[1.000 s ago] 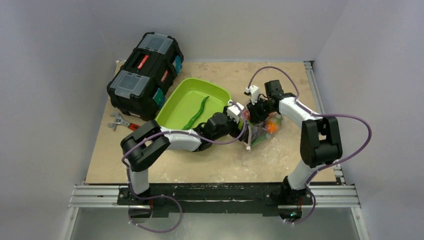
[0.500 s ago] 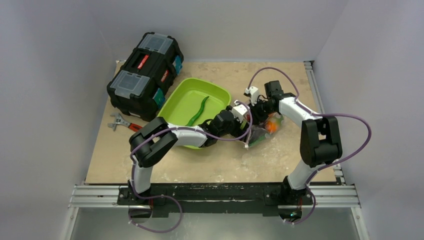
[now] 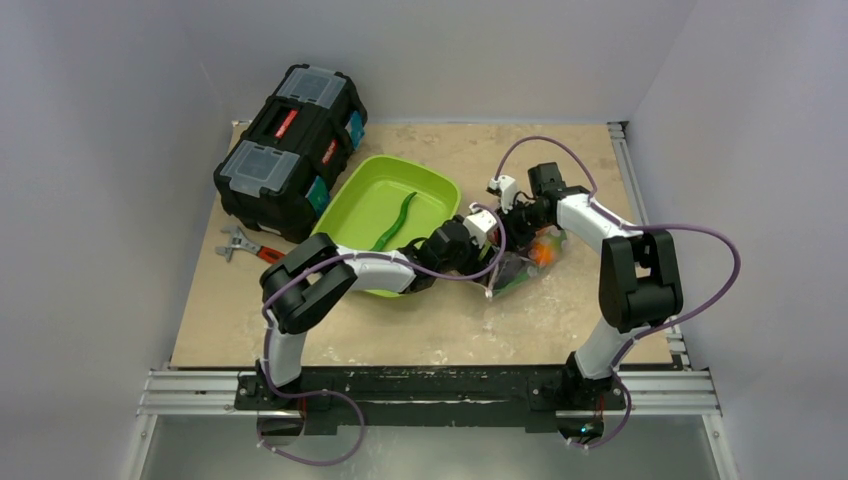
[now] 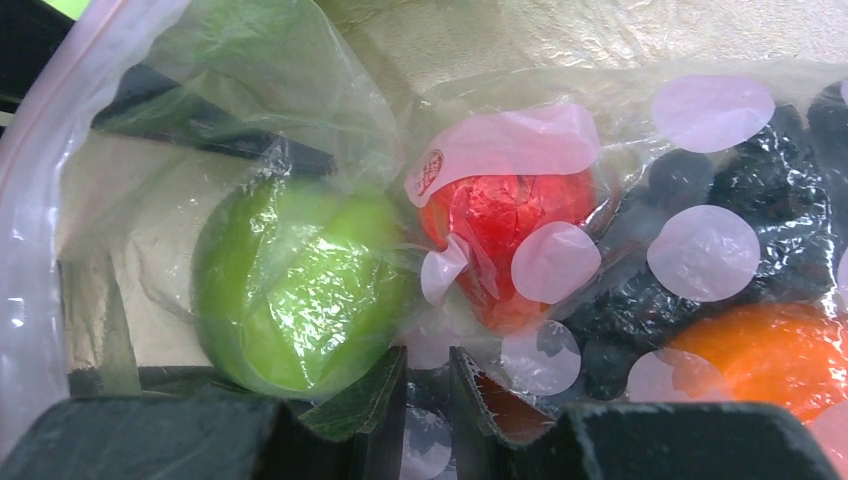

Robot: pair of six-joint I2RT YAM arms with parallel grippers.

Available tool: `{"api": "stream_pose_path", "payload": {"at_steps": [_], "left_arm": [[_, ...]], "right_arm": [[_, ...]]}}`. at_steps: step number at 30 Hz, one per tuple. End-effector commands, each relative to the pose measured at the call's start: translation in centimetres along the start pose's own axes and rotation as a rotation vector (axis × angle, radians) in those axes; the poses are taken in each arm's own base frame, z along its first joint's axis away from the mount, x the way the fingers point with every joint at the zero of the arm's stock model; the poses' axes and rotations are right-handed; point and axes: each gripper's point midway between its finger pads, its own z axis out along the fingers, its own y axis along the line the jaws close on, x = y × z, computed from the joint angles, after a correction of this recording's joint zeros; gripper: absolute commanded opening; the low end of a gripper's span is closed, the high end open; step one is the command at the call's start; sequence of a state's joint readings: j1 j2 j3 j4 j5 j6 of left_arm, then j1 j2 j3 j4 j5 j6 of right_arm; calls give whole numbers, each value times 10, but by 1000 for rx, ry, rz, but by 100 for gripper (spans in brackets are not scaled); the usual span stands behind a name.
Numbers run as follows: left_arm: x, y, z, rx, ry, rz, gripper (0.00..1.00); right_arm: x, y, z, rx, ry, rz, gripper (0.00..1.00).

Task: Open the zip-top bag and remove the fake food
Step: Pick up the fake fruit from the zipper food storage bag.

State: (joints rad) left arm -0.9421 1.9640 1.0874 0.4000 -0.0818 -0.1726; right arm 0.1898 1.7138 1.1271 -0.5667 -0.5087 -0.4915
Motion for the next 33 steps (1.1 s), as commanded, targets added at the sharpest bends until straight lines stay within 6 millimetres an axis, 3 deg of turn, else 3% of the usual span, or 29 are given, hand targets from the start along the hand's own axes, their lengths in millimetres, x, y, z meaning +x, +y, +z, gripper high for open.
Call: {"api": "stream_pose_path", "payload": {"at_steps": [1,4,9,14,19,21,25,29,33], "left_arm": [[8,7,2,-15,51,14,61],[6,6,-3,-7,42,10,24],[-21,-3,-35,38,-13,4,1],[-40,-17,-77,118,-33,-38,0],[-27,-23,-88,152,10,-87,0],[-20,-25,-87,157,23,-104,0],[-9,-26,-85,160,46,-135,0],[-6,-28,-84,165,54,-157,0],[-10,-32,-84,185,50,-175,0]], "right_arm": [[-14,8,-8,-30,-41,-38,23],[-16,10,-11,-33,-49,-45,23],[-20,13,-17,-29,-67,-61,23],[-20,14,-20,-22,-75,-69,23],[-23,24,-28,-61,-92,-109,25],[-31,38,-42,-104,-137,-167,35],[-39,66,-84,-121,-235,-325,68],[-19,89,-107,-116,-234,-457,82],[15,111,-112,-182,-194,-608,89]]}}
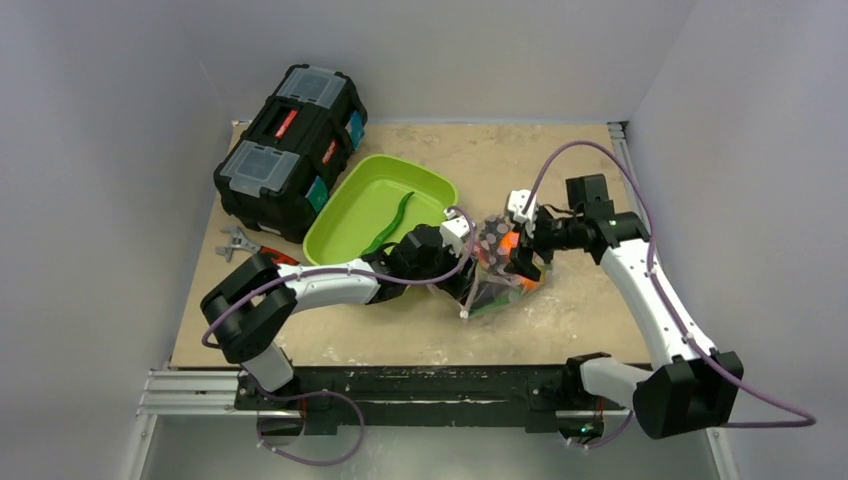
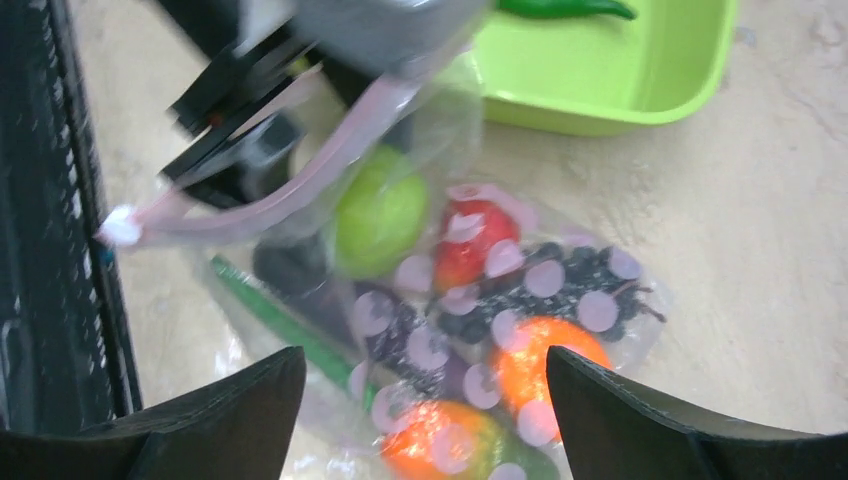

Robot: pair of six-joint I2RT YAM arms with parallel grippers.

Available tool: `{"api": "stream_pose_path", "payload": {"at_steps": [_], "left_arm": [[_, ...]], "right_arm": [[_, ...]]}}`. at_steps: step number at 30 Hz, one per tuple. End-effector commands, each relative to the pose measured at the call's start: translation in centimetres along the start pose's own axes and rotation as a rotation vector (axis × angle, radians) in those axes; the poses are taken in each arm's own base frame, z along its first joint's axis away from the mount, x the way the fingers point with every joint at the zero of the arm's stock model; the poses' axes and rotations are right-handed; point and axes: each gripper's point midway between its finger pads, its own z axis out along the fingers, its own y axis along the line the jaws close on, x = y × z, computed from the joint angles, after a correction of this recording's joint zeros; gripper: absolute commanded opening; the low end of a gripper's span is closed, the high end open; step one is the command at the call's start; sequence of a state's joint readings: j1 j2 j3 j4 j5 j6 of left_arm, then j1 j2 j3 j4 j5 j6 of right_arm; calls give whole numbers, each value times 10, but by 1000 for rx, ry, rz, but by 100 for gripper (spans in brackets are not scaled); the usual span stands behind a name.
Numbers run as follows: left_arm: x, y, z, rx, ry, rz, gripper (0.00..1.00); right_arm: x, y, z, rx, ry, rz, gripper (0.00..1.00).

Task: Open the zip-top bag and remove the fake food
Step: Pick up the fake fruit from the zipper food storage bag.

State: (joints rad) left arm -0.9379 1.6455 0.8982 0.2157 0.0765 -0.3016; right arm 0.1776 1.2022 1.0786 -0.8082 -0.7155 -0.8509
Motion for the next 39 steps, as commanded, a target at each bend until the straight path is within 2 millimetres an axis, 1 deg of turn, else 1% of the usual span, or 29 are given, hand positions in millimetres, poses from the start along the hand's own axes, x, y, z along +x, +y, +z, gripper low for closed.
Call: {"api": "stream_pose_path", "payload": {"at_steps": [1,2,4,5,6,9,11,13,15,16,17,18,19,21,22,26,29,31,33,35,39], "left_arm": [[-13,-12,0,57,-35,-45,0],[-14,-14,0,70,-36,-51,0],[-17,-18,-1,87,-43,-60,0],[-19,-20,-3,93,-46,-62,0],[-19,-21,-4,99,-45,-65,0],[-21,-25,-9,119,-53,-75,0],[-19,-28,-10,135,-54,-83,0],[-16,-30,-10,148,-53,-94,0],[-14,-31,-11,153,-49,-99,0],[-13,-31,-12,155,-49,-95,0],[-12,-30,-15,154,-51,-88,0],[-11,-29,-18,150,-53,-78,0],[-9,-28,-20,148,-54,-66,0],[-6,-26,-26,146,-52,-44,0],[-4,-26,-28,147,-51,-33,0],[0,-27,-35,159,-47,-8,0],[0,-27,-40,160,-54,-1,0],[-3,-26,-46,152,-66,2,0],[-9,-24,-54,139,-88,3,0],[-19,-24,-65,133,-127,-1,0],[-27,-15,-87,93,-177,-43,0]], "right_arm": [[42,58,0,-214,50,-153,91],[47,65,4,-253,36,-220,91],[51,66,15,-273,-7,-268,91],[52,63,21,-266,-20,-282,91],[50,54,27,-236,-38,-299,91],[46,43,40,-198,-49,-296,91],[45,46,49,-214,-48,-287,89],[48,56,58,-255,-28,-282,84],[51,57,62,-266,2,-260,66],[52,54,61,-259,20,-246,52],[49,50,60,-244,24,-231,36],[46,46,59,-223,28,-213,23],[45,42,56,-199,29,-207,14],[43,36,51,-147,22,-196,2],[42,31,48,-116,23,-197,0],[44,13,39,-15,43,-157,0],[53,-1,35,53,87,-124,0],[58,0,34,47,103,-120,0],[64,5,35,20,124,-121,0],[66,8,35,4,128,-114,0],[71,11,37,-31,150,-104,0]]}}
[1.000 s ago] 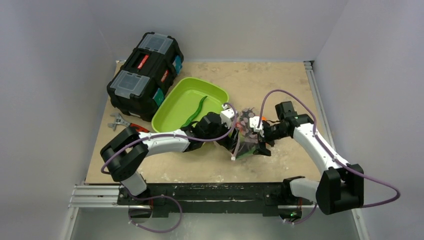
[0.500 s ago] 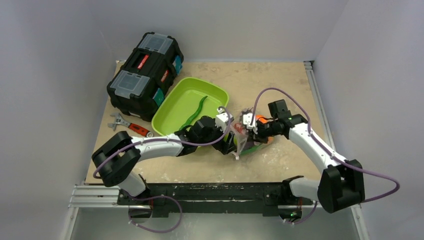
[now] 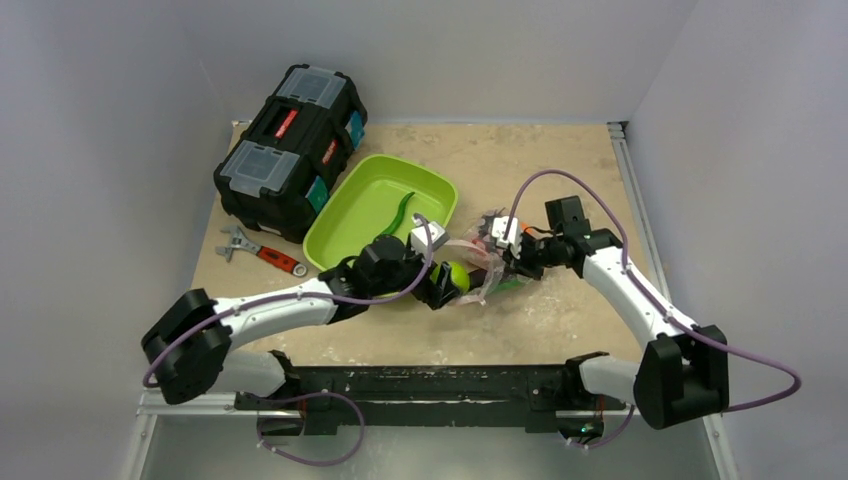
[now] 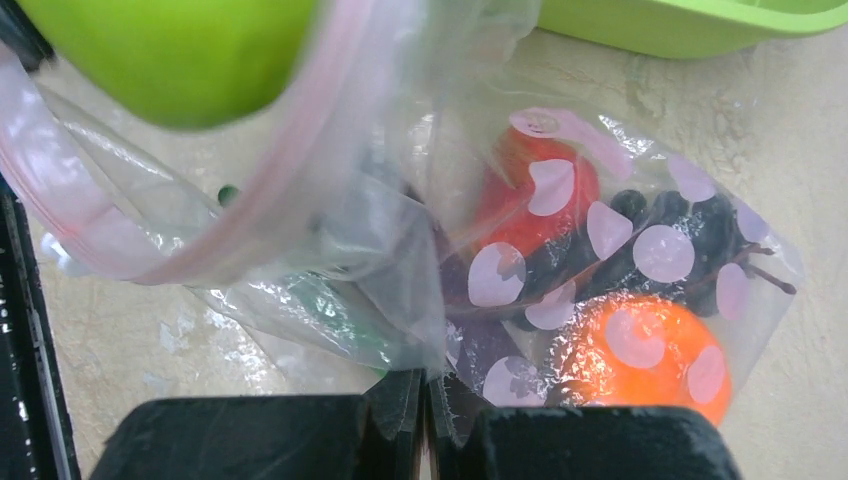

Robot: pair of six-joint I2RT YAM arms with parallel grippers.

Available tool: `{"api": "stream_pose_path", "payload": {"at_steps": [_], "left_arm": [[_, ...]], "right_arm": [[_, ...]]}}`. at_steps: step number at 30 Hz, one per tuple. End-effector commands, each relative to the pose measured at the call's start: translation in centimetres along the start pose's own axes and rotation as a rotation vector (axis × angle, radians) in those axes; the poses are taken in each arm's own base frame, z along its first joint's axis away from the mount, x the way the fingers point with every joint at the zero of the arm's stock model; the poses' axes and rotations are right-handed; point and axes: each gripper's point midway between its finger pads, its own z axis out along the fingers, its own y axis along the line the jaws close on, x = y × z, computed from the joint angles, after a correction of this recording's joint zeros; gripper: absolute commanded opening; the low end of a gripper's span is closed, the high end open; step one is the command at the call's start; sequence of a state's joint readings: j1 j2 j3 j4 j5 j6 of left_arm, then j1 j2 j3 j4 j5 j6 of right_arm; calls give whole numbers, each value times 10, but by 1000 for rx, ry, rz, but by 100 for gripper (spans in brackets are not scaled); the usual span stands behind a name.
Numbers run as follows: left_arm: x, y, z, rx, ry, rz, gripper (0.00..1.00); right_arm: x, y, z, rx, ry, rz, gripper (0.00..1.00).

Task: Open the zip-top bag and remove the fake food
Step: Pick up the fake fruit from the zipper food storage bag, then place the fake fruit in the bin.

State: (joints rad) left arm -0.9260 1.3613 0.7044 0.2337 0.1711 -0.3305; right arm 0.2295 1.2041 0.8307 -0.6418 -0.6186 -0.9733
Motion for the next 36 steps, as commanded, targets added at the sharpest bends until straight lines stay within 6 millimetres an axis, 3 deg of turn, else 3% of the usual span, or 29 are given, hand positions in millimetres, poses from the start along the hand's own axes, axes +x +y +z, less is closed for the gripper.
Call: {"api": "stream_pose_path", "payload": {"at_steps": [1,10,19,26,33,36], "left_arm": [[-27,3,-28,-31,-107,-26,0],[-27,36,-71,-179,-201,-126,0],[-18,114,-113,-595,-217,-216,0],[0,139,-112,-758,-44,-302,0],[-6,139,-115,-760,-69,-306,69],[-7,135,-118,-745,-72,-304,85]], "right_arm": [[6,-2,-2,-18,41,-1,0],[4,6,-1,-67,26,-20,0],[3,7,0,-72,20,-12,0],[1,6,0,-72,15,-3,0],[2,6,1,-72,13,1,1],[3,6,2,-74,16,6,2]]}}
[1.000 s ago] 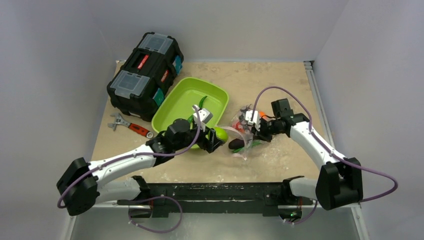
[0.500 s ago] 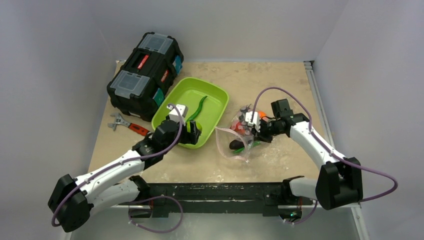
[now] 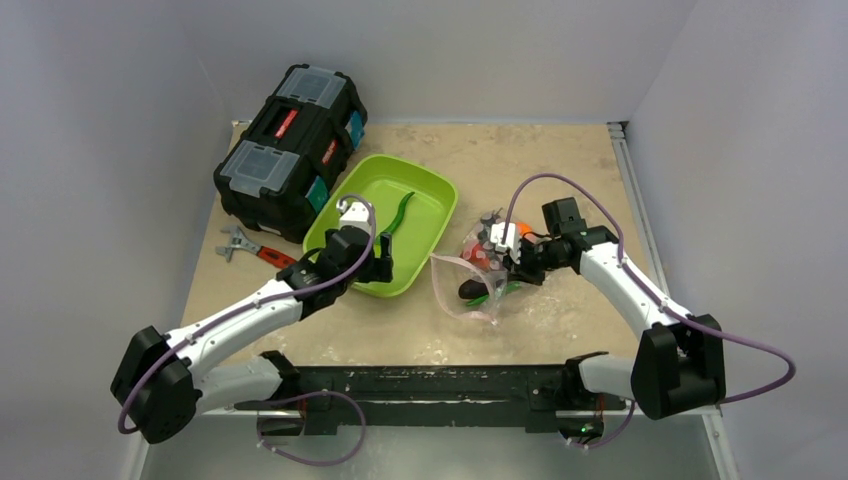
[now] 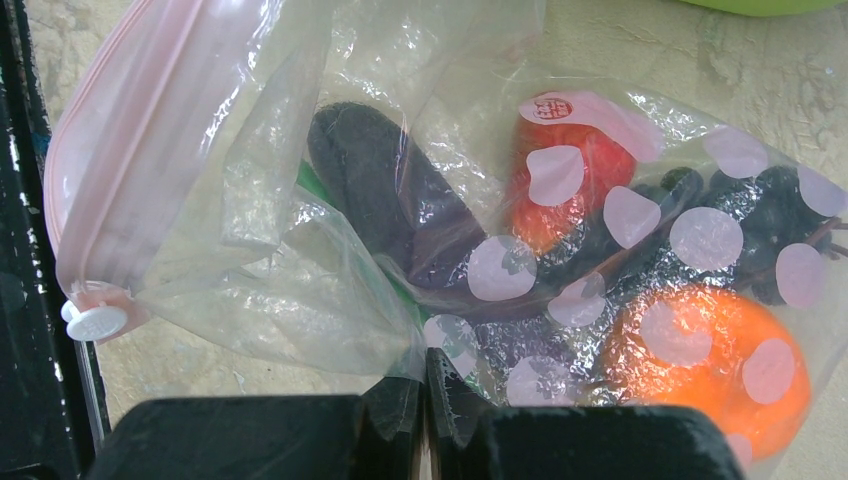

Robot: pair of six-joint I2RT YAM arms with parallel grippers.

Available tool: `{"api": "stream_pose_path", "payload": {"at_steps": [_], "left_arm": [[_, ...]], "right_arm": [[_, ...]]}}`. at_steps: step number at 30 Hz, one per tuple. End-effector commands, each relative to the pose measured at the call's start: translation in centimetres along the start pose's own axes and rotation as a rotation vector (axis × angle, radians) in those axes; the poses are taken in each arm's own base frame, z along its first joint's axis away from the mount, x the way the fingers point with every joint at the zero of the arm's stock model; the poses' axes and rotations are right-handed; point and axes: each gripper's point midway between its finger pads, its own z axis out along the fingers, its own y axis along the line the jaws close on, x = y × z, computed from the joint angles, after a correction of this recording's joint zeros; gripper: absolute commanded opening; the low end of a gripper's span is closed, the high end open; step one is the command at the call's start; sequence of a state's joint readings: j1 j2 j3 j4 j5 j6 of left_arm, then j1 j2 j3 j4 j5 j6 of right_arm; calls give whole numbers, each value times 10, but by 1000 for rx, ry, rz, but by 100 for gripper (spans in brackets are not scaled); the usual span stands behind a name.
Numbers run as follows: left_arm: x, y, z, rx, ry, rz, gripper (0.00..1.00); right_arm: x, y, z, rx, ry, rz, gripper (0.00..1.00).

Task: Open the zip-top bag and remove the fake food
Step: Place the fake fruit in the bin, then pick up the fake vegetable from the zipper food storage bag.

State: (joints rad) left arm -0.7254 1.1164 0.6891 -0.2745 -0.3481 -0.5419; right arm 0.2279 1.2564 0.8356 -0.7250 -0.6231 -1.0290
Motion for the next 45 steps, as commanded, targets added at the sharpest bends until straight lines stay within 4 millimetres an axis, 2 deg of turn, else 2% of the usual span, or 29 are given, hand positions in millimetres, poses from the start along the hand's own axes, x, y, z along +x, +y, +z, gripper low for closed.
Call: {"api": "stream_pose_path", "payload": {"at_steps": [1,6,10,18,22,29,35,39,45], "left_arm": [[-23,-5,-13,26,-61,-42,88],[-24,-11,-22,77,-58,-37,96],[-25,-16,-30,125,-63,-27,97],[-25,-67,-62,485,-99,18,95],[-23,-84,-76,616,-110,31,91],[-5,-120,-91,870,-77,77,87],[23,-141,-92,939,-46,191,87],[40,-150,-78,907,-37,264,84],[41,-169,-55,886,-101,312,62]], "right_arm": [[-14,-9,-5,16,-38,-17,2],[-15,-9,-5,16,-40,-17,4],[-15,-9,-5,16,-41,-14,5],[-16,-6,-6,1,-47,-18,7],[-18,-2,-7,-15,-55,-30,9],[-23,3,-9,-40,-74,-50,14],[-25,5,-11,-53,-86,-55,17],[-24,6,-12,-58,-87,-52,17],[-24,7,-13,-65,-89,-49,19]]}}
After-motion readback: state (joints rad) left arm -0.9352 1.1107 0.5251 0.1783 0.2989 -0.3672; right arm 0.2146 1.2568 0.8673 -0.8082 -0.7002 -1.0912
